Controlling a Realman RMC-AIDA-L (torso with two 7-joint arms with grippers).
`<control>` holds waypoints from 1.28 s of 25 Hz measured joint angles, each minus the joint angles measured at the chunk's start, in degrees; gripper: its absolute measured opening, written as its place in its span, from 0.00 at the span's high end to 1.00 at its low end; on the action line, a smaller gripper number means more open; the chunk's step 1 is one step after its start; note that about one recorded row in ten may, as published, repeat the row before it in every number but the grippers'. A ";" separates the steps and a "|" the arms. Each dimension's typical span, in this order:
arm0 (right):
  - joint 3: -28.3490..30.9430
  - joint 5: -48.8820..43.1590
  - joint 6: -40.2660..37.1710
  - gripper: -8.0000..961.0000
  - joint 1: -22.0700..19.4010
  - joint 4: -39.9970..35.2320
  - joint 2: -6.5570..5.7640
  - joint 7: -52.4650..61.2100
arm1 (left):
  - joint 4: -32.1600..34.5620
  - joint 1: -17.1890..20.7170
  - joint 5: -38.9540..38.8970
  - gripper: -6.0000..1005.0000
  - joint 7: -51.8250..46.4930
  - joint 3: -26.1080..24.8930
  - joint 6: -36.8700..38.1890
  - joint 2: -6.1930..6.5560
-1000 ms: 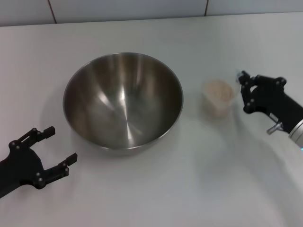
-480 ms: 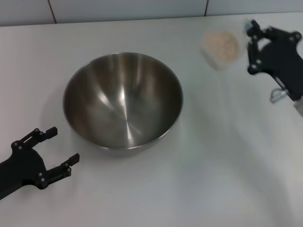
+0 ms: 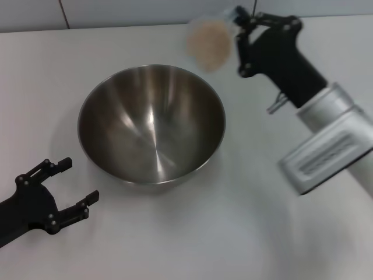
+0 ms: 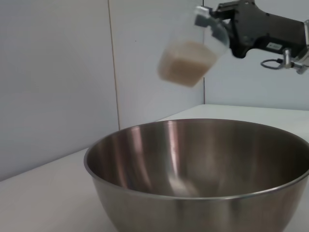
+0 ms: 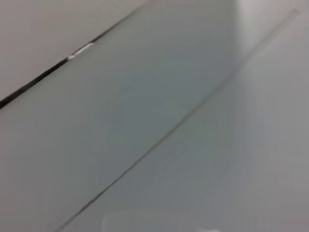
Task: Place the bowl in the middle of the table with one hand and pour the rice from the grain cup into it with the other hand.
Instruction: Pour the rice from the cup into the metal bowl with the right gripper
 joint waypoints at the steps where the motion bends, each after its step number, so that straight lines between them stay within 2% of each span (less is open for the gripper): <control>1: 0.01 -0.06 0.65 0.99 0.34 1.42 0.02 -5.62 | 0.00 0.00 0.03 0.15 0.00 0.00 0.00 -0.01; 3: 0.02 -0.10 1.52 0.99 0.53 3.97 0.07 -15.55 | 0.00 0.00 0.05 0.15 0.00 -0.01 0.01 -0.05; 4: 0.02 -0.19 2.07 0.99 0.47 6.18 0.11 -25.23 | 0.00 0.00 0.05 0.15 0.00 -0.01 0.01 -0.07; 5: 0.02 -0.19 2.07 0.99 0.47 6.18 0.11 -25.23 | 0.00 0.00 0.05 0.15 0.00 -0.01 0.01 -0.07; 8: -0.10 -0.49 2.22 0.99 -0.02 8.91 0.20 -38.33 | 0.01 -0.03 0.06 0.15 0.00 0.00 -0.09 -0.08; 9: -0.37 -0.83 1.92 0.99 -0.37 10.48 0.24 -47.09 | 0.02 -0.10 0.06 0.15 0.00 0.10 -0.22 -0.15; 10: -0.37 -0.83 1.92 0.99 -0.37 10.48 0.24 -47.09 | 0.02 -0.10 0.06 0.15 0.00 0.10 -0.22 -0.15; 13: -0.25 -3.00 1.75 0.99 -0.80 11.69 0.24 -58.35 | 0.00 -0.29 0.06 0.15 0.00 0.14 -0.30 -0.18; 14: -0.09 -4.72 1.92 0.99 -1.05 11.93 0.24 -65.59 | -0.04 -0.37 0.06 0.16 0.00 0.15 -0.33 -0.18; 16: -0.11 -5.12 2.06 0.99 -1.11 12.08 0.24 -68.98 | -0.28 -0.52 0.06 0.16 0.00 0.16 -0.37 -0.18; 19: -0.56 -6.26 2.38 0.99 -1.34 13.48 0.23 -84.55 | -0.57 -0.79 0.54 0.16 0.00 0.17 -0.42 -0.17; 20: -0.56 -6.26 2.38 0.99 -1.34 13.48 0.23 -84.55 | -0.57 -0.87 0.83 0.16 0.00 0.17 -0.44 -0.17; 21: -0.62 -6.76 2.89 0.99 -1.45 14.01 0.23 -90.67 | -0.58 -1.02 1.00 0.16 0.00 0.12 -0.46 -0.17; 22: -0.62 -6.76 2.89 0.99 -1.45 14.01 0.23 -90.67 | -0.59 -1.15 1.14 0.16 0.00 0.03 -0.48 -0.18; 24: -0.67 -8.11 4.58 0.99 -1.54 14.70 0.23 -97.79 | -0.59 -1.39 1.30 0.16 0.00 -0.10 -0.55 -0.27; 29: -0.32 -12.38 6.97 0.99 -2.08 14.92 0.23 -106.28 | -0.60 -1.75 1.34 0.16 0.00 -0.02 -0.72 -0.40; 32: -0.20 -13.13 7.33 0.99 -2.04 14.88 0.23 -107.35 | -0.59 -1.79 1.36 0.16 0.00 0.05 -0.76 -0.43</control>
